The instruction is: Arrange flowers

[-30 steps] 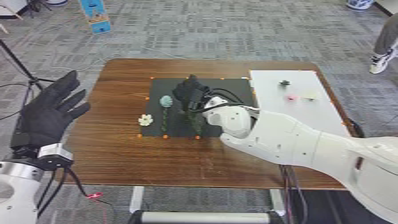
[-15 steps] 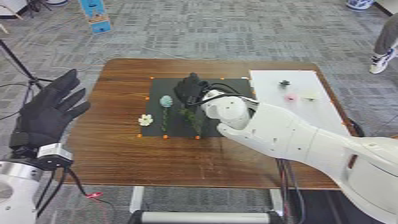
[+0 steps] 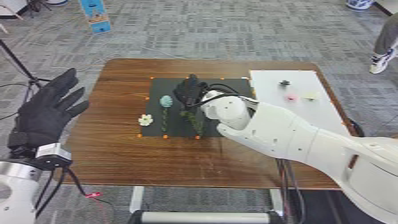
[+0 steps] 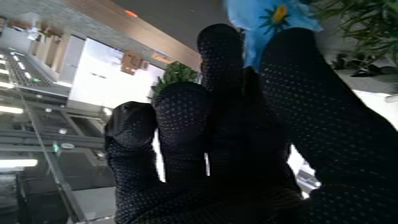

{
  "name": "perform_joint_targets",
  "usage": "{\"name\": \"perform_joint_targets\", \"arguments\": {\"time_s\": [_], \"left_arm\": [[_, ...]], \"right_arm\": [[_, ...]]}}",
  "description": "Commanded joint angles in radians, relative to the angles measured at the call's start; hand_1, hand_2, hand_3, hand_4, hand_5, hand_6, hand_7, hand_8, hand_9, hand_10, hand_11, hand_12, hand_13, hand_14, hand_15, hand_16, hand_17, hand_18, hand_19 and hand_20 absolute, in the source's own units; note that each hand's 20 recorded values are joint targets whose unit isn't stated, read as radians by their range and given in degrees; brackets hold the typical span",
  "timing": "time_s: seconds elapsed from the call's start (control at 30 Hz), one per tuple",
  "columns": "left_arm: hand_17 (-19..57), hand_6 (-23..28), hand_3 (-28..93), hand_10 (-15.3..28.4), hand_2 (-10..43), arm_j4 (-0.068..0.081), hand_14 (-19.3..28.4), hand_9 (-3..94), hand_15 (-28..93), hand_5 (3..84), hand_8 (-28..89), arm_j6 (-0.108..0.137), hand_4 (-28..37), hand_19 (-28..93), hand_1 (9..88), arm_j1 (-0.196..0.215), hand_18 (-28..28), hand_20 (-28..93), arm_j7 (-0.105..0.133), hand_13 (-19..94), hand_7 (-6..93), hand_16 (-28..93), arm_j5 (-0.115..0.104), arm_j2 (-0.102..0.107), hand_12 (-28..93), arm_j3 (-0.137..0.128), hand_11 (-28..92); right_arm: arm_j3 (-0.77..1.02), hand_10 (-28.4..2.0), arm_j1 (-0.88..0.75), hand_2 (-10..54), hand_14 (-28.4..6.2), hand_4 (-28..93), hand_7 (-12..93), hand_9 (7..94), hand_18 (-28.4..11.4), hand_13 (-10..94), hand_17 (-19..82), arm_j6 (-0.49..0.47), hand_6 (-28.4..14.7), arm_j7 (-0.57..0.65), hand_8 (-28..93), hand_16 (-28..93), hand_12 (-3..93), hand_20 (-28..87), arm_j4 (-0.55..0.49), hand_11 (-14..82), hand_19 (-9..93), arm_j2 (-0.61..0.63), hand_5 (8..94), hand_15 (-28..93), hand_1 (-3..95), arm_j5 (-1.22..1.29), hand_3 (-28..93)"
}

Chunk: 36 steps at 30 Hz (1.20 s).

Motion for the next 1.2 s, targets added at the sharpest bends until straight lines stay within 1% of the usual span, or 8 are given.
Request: {"name": "perform_joint_targets", "arguments": {"time_s": [0.03, 0.23, 0.37, 0.47, 0.93, 1.0, 1.07, 1.2], "left_arm": [[-12.5, 1.7, 67, 8.5, -9.3, -0.007, 13.2, 17.6, 8, 23.1, -7, -0.003, -28.3, 36, 21.7, 0.001, 19.0, 8, 0.005, 13, 13.5, 7, 0.004, 0.001, 23, -0.001, 6], [-12.3, 1.7, 66, 8.6, -9.1, -0.001, 13.3, 17.8, 8, 23.3, -7, -0.006, -28.3, 37, 22.1, -0.006, 19.0, 8, 0.009, 13, 13.8, 6, 0.004, 0.004, 22, 0.003, 7], [-12.3, 1.6, 66, 8.6, -9.1, -0.003, 13.3, 17.9, 8, 23.3, -7, -0.006, -28.3, 37, 22.2, 0.0, 19.0, 8, 0.014, 13, 14.2, 6, 0.005, 0.002, 22, 0.001, 7], [-12.2, 1.6, 67, 8.6, -9.2, -0.01, 13.3, 17.9, 8, 23.3, -8, -0.008, -28.3, 37, 22.0, 0.015, 19.1, 8, 0.013, 13, 14.5, 6, 0.004, -0.002, 22, -0.008, 7], [-12.0, 1.6, 66, 8.6, -9.2, -0.02, 13.3, 18.0, 9, 23.4, -8, -0.016, -28.3, 37, 22.3, 0.035, 19.0, 8, 0.005, 13, 14.3, 6, 0.002, 0.0, 21, -0.021, 8], [-12.0, 1.6, 66, 8.7, -9.2, -0.032, 13.4, 18.1, 9, 23.4, -8, -0.02, -28.3, 37, 22.4, 0.055, 19.0, 8, 0.009, 13, 14.4, 6, 0.003, -0.003, 21, -0.031, 8], [-11.9, 1.5, 65, 8.8, -9.0, -0.032, 13.4, 18.3, 9, 23.5, -8, -0.017, -28.3, 37, 22.8, 0.052, 19.0, 8, 0.007, 14, 14.6, 6, 0.004, -0.003, 21, -0.029, 8], [-11.6, 1.5, 65, 8.8, -9.1, -0.033, 13.3, 18.6, 10, 23.7, -9, -0.018, -28.3, 37, 23.0, 0.051, 18.9, 8, 0.005, 14, 15.5, 6, 0.004, -0.009, 20, -0.024, 9]], "right_arm": [[0.037, -5.9, 0.015, -9.5, -6.8, -28, 29, 71.3, -18.3, 58, 29, -0.056, 6.1, 0.027, -5, 36, 50.5, 61, -0.007, 25.4, 85, -0.003, 61.4, 80, 48.5, -0.027, 72], [0.056, -6.5, 0.013, -9.5, -7.0, -28, 28, 66.8, -18.0, 55, 28, -0.131, 5.7, 0.026, -16, 37, 48.5, 61, -0.021, 30.1, 84, 0.0, 57.6, 80, 47.0, -0.057, 71], [0.051, -7.3, 0.016, -9.5, -7.6, -28, 28, 63.4, -18.0, 54, 26, -0.128, 5.2, 0.03, -16, 36, 43.6, 61, -0.033, 34.5, 82, 0.005, 56.0, 80, 45.7, -0.048, 72], [0.058, -7.5, 0.009, -9.5, -7.6, -28, 28, 62.8, -18.0, 54, 26, -0.131, 5.1, 0.025, -16, 36, 41.8, 61, -0.053, 35.9, 82, 0.012, 55.9, 80, 44.8, -0.026, 73], [0.061, -8.2, 0.012, -9.5, -8.0, -28, 28, 61.4, -18.4, 54, 26, -0.164, 4.7, 0.057, -16, 35, 37.5, 61, -0.139, 38.9, 82, 0.042, 55.1, 80, 42.3, -0.006, 75], [0.059, -8.7, 0.01, -9.5, -8.1, -28, 28, 60.5, -18.5, 54, 26, -0.168, 4.2, 0.094, -15, 35, 35.8, 61, -0.178, 40.4, 82, 0.06, 53.7, 80, 41.3, -0.007, 76], [0.066, -9.0, 0.01, -9.5, -8.3, -28, 27, 59.5, -18.6, 54, 26, -0.164, 3.7, 0.136, -15, 35, 33.1, 61, -0.186, 42.3, 82, 0.061, 52.6, 80, 40.1, -0.014, 78], [0.054, -9.6, 0.026, -9.5, -8.7, -28, 26, 57.6, -19.1, 54, 27, -0.069, 2.3, 0.264, -14, 35, 30.7, 61, -0.196, 44.4, 83, 0.077, 49.4, 81, 37.4, 0.001, 82]]}}
